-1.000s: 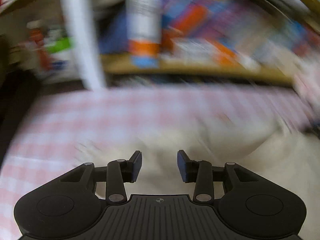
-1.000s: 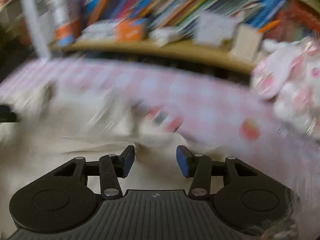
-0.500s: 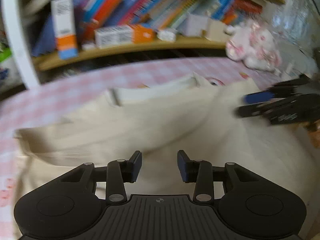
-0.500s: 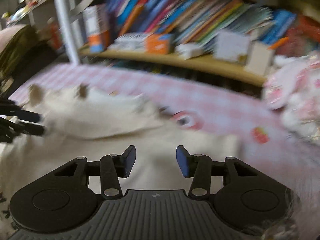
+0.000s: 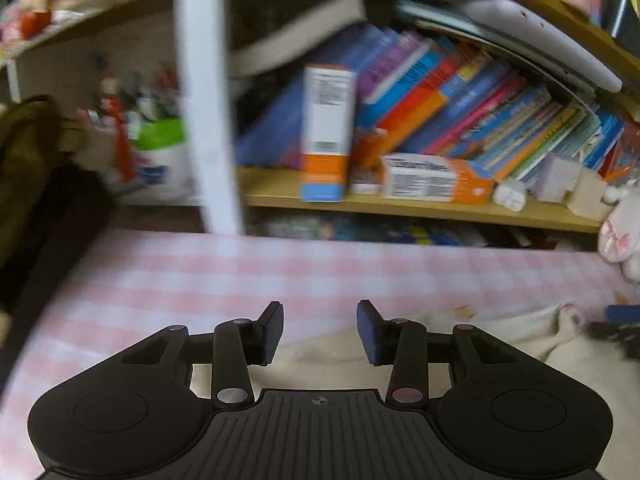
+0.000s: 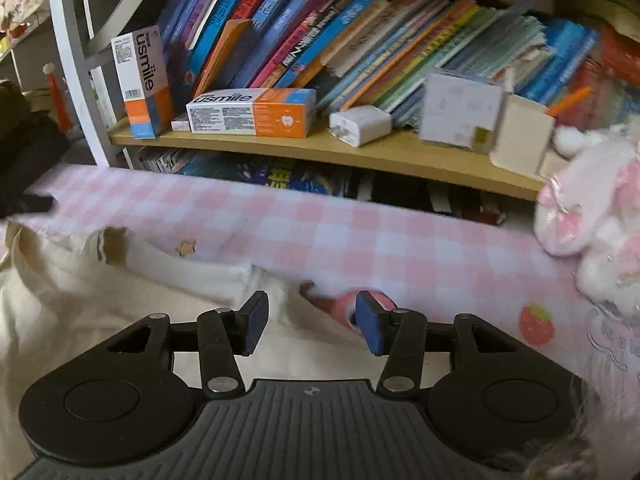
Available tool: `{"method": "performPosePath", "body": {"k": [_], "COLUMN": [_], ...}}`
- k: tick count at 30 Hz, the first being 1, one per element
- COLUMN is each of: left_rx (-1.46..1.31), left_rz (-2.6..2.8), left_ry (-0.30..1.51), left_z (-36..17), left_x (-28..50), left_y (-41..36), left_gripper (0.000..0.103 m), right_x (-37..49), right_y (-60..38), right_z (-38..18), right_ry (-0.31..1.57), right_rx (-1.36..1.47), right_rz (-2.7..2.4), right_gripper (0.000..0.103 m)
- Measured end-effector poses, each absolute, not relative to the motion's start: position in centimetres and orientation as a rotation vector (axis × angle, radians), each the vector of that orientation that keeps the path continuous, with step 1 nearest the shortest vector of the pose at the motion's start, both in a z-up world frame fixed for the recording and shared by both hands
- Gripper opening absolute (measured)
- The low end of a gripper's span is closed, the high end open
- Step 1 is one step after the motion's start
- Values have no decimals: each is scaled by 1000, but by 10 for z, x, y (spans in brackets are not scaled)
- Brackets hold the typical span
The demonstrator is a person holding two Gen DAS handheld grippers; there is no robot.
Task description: Fold clothes
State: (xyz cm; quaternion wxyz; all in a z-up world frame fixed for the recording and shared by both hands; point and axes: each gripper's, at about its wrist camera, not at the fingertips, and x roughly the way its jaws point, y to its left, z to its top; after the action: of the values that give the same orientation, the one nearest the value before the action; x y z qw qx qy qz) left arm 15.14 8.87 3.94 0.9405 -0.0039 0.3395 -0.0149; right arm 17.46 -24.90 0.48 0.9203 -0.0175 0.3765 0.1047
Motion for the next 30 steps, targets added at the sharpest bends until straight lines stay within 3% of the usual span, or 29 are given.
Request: {"method": "performPosePath", "body": {"k": [5, 12, 15, 17, 20, 25, 28, 30], "left_rx": [37, 126, 68, -15, -34, 41, 38, 71], "left_rz": [1, 11, 108, 238, 341, 51, -251, -413], "left_ry": [778, 872, 890, 930, 882, 784, 817, 862], "left_z": [30, 10, 2, -4, 2, 18, 13, 4], "left_x": [122, 147, 169, 184, 184, 157, 147, 144], "left_y": [135, 123, 136, 157, 167, 124, 83, 49], "left_gripper": [40, 41, 25, 28, 28, 28, 28, 28], "right_x": [135, 134, 138, 142, 142, 140, 140, 141], "right_y": [-285, -317, -322, -323, -330, -335, -335, -333], "right_z": [5, -6, -13, -19, -21, -23, -22, -20], "right_ry": [735, 768, 794, 825, 830, 825, 822, 817], "right_rx": [-70, -80, -70, -74, -27, 6, 11, 16], "right_rz": [226, 162, 146, 122, 108, 106, 107, 109], "right_gripper": [49, 50, 50, 47, 51, 53, 52, 46]}}
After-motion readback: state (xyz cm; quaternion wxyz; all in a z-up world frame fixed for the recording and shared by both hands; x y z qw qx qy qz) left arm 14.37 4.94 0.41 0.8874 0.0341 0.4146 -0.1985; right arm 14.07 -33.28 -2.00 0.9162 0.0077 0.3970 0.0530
